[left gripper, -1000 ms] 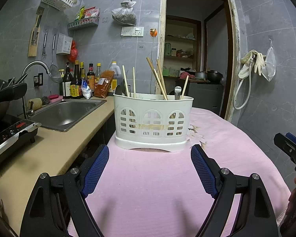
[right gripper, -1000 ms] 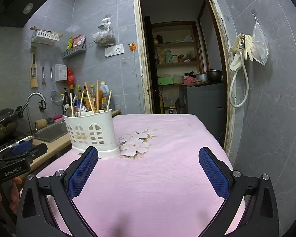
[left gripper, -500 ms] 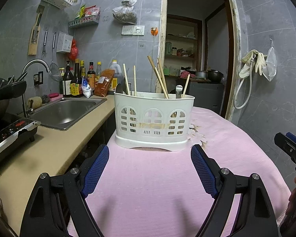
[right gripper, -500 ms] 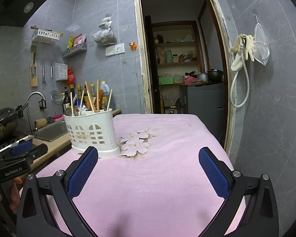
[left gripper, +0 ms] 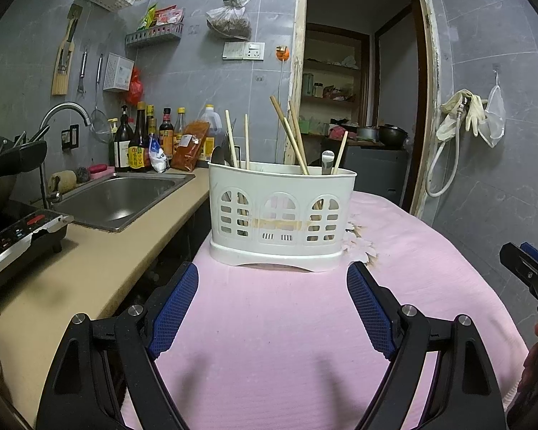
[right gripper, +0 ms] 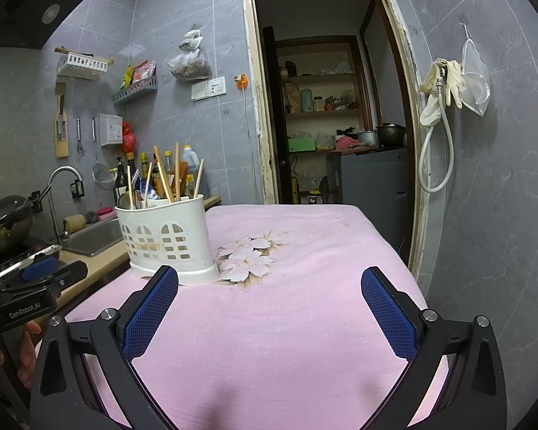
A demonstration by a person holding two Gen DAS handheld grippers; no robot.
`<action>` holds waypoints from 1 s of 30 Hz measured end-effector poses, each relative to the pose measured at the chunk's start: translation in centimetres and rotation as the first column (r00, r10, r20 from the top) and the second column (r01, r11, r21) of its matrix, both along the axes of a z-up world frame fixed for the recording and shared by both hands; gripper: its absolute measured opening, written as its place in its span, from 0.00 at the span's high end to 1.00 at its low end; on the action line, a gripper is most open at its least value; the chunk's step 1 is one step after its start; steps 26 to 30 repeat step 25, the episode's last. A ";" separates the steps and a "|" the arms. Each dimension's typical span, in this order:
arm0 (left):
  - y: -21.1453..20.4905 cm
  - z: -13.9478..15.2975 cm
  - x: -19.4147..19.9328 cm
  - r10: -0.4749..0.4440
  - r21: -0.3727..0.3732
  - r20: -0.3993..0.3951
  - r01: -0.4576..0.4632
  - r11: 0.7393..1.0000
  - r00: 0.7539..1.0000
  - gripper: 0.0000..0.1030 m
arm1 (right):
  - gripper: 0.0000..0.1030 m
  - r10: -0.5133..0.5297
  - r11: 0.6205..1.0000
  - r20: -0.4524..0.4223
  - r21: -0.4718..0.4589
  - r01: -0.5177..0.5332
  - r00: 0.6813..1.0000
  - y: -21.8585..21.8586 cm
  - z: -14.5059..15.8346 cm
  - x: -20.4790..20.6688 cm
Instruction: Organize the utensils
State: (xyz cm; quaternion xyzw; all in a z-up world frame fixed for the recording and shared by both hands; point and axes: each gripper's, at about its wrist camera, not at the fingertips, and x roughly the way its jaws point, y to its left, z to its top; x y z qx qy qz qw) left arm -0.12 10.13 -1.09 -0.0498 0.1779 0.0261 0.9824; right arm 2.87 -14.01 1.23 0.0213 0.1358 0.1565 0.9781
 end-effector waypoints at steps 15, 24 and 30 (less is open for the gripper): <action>-0.3 0.0 0.1 0.018 0.032 0.025 -0.019 0.999 1.000 0.21 | 0.00 -0.003 1.000 -0.004 0.003 0.003 1.000 0.2 -0.5 0.0; -0.1 0.0 0.2 0.026 0.030 0.020 -0.026 0.999 0.999 0.21 | 0.00 -0.001 1.000 -0.005 0.003 0.001 1.000 0.3 -0.6 -0.1; 0.0 0.0 0.2 0.025 0.028 0.020 -0.026 0.999 0.999 0.21 | 0.00 -0.001 1.000 -0.005 0.003 0.001 1.000 0.3 -0.6 -0.1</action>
